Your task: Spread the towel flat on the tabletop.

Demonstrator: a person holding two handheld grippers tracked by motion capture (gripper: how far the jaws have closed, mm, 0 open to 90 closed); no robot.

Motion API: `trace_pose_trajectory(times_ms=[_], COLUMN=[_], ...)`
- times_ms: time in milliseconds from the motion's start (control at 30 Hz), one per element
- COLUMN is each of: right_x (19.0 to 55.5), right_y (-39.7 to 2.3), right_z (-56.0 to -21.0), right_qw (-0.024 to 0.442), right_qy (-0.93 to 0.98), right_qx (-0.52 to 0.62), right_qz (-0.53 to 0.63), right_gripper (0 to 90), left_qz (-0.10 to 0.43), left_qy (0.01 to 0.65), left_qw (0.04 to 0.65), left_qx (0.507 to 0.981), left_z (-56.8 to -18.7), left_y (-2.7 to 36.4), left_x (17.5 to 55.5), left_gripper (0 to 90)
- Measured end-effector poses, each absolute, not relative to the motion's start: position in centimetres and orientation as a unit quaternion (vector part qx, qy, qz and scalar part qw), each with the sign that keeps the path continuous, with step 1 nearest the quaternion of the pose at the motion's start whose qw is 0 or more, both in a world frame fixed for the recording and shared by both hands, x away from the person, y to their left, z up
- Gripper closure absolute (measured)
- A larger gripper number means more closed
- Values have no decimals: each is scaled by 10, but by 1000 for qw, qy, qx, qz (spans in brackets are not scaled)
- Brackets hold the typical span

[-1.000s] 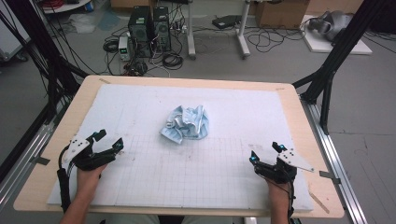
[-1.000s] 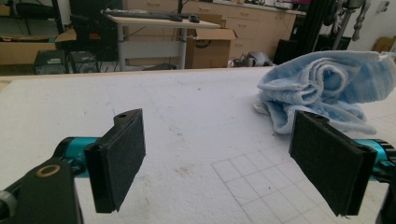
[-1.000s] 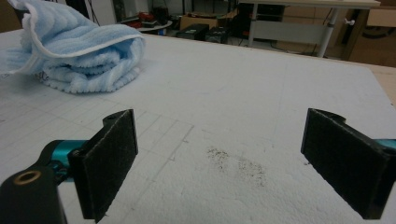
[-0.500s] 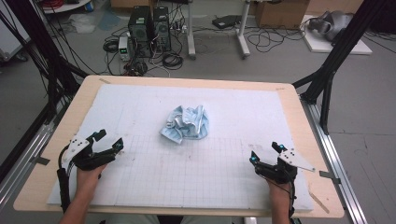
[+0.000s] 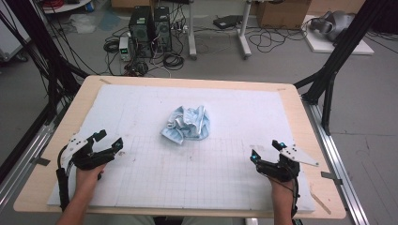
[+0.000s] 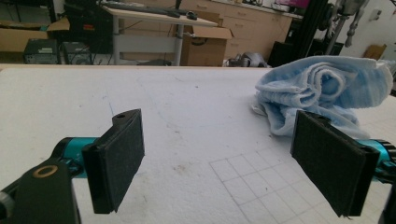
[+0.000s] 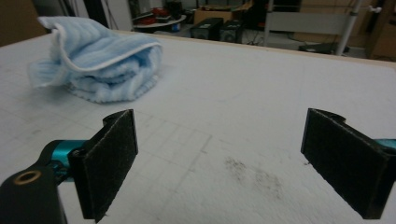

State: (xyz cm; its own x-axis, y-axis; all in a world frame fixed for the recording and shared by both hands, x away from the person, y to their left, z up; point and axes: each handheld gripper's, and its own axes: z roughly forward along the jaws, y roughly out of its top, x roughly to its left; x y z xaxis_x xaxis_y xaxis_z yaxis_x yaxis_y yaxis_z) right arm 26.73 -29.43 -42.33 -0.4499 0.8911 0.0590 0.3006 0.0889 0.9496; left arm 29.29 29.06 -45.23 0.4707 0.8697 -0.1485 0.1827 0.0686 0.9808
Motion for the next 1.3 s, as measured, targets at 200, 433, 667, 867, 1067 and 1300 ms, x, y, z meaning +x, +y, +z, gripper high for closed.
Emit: trace_pose_trajectory(times_ms=[200,433,667,867,1067,1300], right_x=[285,310,339,368,401,424], right_y=[-273,-233,-197,-156,-112,-84], right_z=[-399,-373,-362,-357,-361,-372], right_qw=[253,228,208,187,166,151], right_qy=[699,720,749,777,806,827], right_qx=[408,361,337,315,304,311], right_qz=[530,547,531,513,480,444], right_gripper=[100,100,100,100,100,100], left_qz=[290,298,303,304,303,302], left_qy=[429,424,421,421,421,420], left_qw=[592,586,583,583,583,584], left_qx=[617,622,625,625,625,625], left_z=[-452,-452,-452,-452,-452,-452], left_y=[290,288,287,287,287,287], left_x=[293,292,292,291,292,291], left_gripper=[180,182,183,183,184,186])
